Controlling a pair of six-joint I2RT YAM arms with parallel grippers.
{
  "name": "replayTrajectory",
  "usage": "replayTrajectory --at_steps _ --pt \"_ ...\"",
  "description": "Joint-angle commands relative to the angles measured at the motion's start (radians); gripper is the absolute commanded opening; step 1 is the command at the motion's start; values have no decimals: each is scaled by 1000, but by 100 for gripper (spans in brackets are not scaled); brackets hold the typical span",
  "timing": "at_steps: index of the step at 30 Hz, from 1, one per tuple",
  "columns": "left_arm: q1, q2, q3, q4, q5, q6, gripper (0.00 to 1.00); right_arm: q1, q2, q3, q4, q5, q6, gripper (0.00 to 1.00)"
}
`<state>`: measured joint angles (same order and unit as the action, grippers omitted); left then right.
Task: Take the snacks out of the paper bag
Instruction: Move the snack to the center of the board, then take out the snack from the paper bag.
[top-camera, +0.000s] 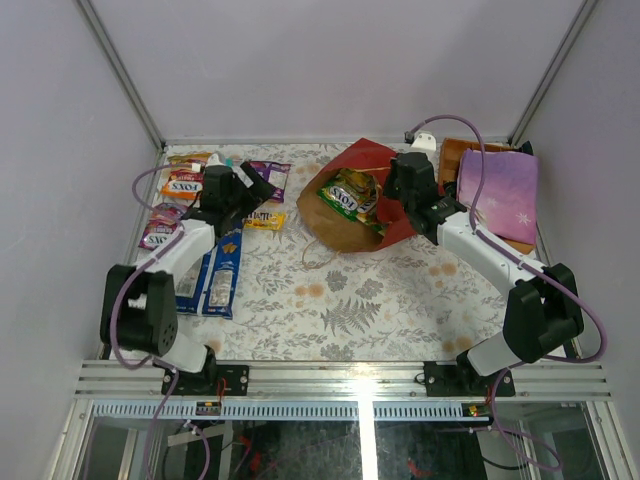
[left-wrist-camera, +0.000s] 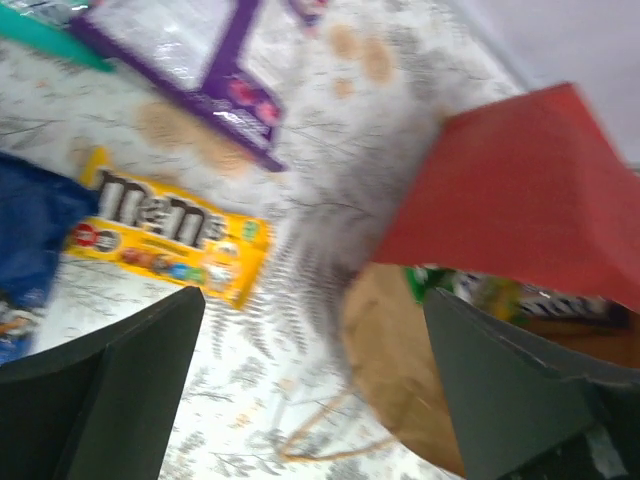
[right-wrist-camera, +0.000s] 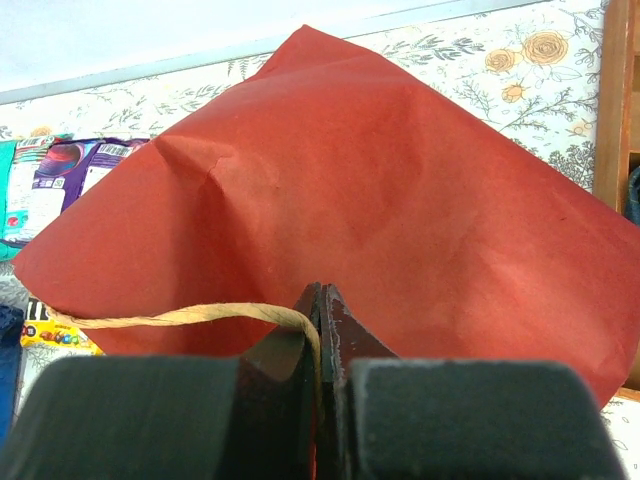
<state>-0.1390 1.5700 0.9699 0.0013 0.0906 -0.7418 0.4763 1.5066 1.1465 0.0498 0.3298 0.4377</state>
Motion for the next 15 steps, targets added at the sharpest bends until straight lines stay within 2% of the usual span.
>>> replayTrajectory --at_steps 1,6,11,15 --pt "-85 -130 -37 31 50 47 96 -13 2 34 9 -8 1 0" --pt "-232 -225 -89 32 24 104 100 -13 4 34 8 -9 5 0" --pt "-377 -332 -135 48 -102 173 100 -13 2 32 6 -13 10 0" --pt "-395 -364 -190 165 -75 152 100 -13 3 34 5 -24 18 0"
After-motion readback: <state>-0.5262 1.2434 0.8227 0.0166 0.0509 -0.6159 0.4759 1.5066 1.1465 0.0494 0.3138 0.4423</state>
